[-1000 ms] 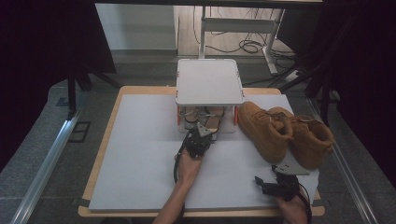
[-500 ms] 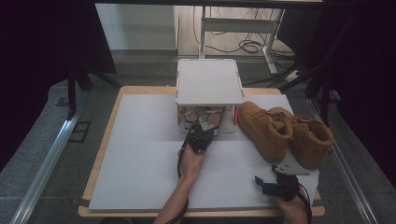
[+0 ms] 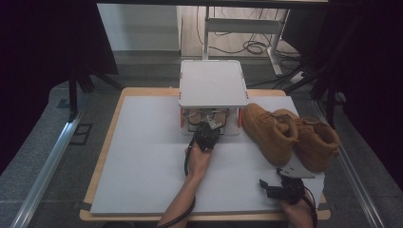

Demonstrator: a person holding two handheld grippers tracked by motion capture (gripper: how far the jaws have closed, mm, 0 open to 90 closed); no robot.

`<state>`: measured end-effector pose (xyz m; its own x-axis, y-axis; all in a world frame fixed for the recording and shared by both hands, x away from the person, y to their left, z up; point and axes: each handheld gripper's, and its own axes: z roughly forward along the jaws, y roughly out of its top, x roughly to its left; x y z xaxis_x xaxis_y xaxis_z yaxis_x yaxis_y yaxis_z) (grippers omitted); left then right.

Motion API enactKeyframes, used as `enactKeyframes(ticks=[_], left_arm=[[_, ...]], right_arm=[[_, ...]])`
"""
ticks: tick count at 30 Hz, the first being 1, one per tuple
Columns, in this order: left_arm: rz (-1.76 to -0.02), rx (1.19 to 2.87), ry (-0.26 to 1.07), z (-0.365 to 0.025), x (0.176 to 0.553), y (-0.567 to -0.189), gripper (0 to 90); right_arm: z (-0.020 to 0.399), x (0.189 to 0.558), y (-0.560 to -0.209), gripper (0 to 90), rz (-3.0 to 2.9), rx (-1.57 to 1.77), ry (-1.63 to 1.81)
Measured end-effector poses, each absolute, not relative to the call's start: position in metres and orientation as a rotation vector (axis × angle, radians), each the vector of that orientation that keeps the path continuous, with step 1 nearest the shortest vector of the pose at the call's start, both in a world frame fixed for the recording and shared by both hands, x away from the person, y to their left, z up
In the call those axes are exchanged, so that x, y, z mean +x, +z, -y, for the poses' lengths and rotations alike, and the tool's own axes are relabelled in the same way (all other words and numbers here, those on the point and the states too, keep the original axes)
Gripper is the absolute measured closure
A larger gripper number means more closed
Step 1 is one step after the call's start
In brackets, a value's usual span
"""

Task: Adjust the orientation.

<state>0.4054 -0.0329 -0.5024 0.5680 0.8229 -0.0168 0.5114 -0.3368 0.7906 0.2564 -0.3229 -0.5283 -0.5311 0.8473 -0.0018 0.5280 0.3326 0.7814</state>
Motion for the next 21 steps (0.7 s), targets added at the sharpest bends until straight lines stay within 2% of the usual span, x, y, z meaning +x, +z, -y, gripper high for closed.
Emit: enactKeyframes(ticks=[21], left_arm=[[-1.070, 2.019, 0.520, 0.040, 0.418, -0.502, 89.8]], right_arm=[[0.323, 0.256, -0.528, 15.1, -2.190, 1.212, 1.055]])
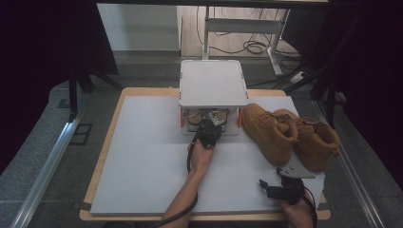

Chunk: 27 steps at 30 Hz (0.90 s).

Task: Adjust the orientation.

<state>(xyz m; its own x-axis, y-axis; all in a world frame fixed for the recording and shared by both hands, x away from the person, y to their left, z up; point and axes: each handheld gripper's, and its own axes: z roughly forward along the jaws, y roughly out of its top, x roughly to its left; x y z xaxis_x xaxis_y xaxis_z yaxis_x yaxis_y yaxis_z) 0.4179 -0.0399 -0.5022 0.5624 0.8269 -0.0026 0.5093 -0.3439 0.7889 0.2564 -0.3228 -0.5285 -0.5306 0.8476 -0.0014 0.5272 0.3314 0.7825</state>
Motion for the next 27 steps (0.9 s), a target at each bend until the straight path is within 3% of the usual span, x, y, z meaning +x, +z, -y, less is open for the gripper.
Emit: enactKeyframes(ticks=[16, 27], left_arm=[[-1.069, 2.010, 0.506, 0.037, 0.415, -0.499, 84.8], [-1.032, 2.006, 0.461, 0.032, 0.406, -0.491, 67.6]], right_arm=[[0.323, 0.256, -0.529, 15.2, -2.189, 1.213, 1.056], [0.323, 0.256, -0.529, 15.1, -2.190, 1.213, 1.056]])
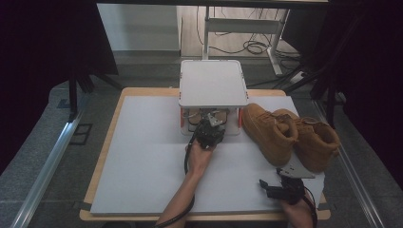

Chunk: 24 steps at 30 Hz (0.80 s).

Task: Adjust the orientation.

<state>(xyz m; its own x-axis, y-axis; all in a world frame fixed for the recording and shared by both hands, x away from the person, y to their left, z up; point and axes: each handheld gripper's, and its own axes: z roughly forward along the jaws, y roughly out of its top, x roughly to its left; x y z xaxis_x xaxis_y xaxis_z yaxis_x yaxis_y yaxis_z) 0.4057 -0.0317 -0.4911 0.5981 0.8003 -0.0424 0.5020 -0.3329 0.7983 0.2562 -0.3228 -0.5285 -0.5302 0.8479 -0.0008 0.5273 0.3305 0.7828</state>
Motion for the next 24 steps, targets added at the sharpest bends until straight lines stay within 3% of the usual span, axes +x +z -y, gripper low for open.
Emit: enactKeyframes(ticks=[13, 24], left_arm=[[-0.990, 2.069, 0.457, 0.019, 0.391, -0.476, 41.4], [-0.976, 2.099, 0.382, -0.004, 0.374, -0.471, 28.9]], right_arm=[[0.323, 0.256, -0.528, 15.1, -2.190, 1.213, 1.056], [0.323, 0.256, -0.528, 15.1, -2.189, 1.214, 1.056]])
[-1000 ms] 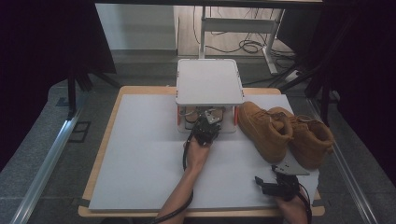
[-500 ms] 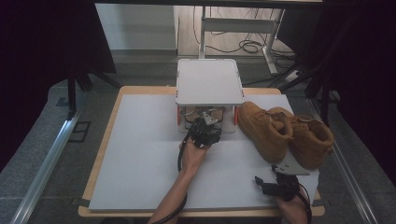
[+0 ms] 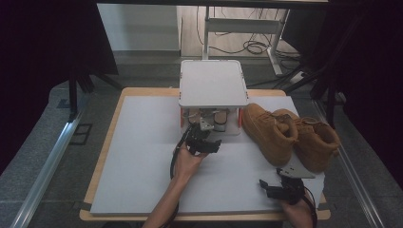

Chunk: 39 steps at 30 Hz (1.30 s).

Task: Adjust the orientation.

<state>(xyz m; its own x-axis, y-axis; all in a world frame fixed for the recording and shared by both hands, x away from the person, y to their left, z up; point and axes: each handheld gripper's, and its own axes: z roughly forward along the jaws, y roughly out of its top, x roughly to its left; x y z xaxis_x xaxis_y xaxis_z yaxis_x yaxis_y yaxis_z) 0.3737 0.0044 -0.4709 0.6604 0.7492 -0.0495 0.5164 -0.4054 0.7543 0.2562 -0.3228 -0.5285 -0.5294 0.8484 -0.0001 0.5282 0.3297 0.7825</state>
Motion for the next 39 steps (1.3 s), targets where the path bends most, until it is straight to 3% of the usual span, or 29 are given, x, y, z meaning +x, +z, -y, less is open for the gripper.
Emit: enactKeyframes(ticks=[6, 15, 39], left_arm=[[-0.977, 2.118, 0.316, -0.019, 0.365, -0.472, 23.1], [-0.957, 2.148, 0.339, -0.039, 0.348, -0.472, 13.9], [-0.966, 2.158, 0.370, -0.099, 0.301, -0.494, 12.0]], right_arm=[[0.323, 0.256, -0.528, 15.1, -2.190, 1.215, 1.055], [0.323, 0.256, -0.528, 15.1, -2.191, 1.213, 1.053], [0.323, 0.257, -0.528, 15.1, -2.195, 1.215, 1.050]])
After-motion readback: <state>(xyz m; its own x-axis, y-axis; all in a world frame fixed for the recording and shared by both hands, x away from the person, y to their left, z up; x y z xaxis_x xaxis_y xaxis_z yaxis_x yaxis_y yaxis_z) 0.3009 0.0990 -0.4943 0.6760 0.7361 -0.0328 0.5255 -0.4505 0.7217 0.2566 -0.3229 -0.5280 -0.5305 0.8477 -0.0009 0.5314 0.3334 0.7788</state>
